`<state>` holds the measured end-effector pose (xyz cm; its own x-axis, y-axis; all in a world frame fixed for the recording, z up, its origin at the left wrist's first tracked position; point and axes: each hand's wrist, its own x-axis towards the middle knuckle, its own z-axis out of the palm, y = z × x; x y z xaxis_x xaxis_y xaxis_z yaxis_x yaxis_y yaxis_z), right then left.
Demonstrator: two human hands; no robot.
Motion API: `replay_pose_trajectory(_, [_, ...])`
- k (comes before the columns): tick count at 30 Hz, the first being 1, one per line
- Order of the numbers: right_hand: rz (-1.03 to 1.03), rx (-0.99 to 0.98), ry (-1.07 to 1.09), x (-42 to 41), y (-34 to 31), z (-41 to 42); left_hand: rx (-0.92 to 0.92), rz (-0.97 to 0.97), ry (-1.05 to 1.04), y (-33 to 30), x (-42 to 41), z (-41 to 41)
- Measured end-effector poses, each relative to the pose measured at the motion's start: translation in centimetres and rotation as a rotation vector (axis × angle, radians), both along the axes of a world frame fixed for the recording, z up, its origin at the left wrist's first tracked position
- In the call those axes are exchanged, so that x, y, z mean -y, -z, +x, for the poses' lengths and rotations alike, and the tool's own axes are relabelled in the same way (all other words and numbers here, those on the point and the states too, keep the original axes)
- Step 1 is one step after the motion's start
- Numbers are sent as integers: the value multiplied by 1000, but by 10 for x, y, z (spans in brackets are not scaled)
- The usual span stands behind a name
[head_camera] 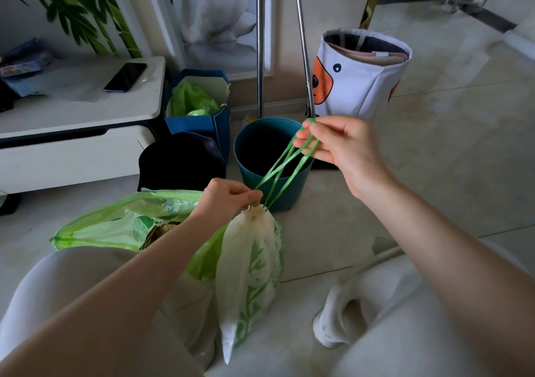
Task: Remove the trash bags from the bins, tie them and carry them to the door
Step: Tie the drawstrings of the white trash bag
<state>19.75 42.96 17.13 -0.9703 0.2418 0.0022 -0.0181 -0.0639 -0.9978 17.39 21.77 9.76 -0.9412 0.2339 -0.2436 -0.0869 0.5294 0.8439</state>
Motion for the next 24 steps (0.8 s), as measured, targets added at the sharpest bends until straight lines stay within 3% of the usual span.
replay_pose_trajectory(7, [170, 31, 86, -14, 3, -1, 125, 156, -144, 1, 7, -1])
replay_pose_trajectory(12, [314, -69, 82, -16, 3, 6, 66, 182, -199, 4, 3, 0])
replay_pose_trajectory(17, [525, -290, -6, -3, -3, 9, 22, -38, 114, 8, -13, 7])
replay_pose_trajectory(24, [339, -225, -145, 15, -3, 3, 132, -37, 503, 4, -20, 12])
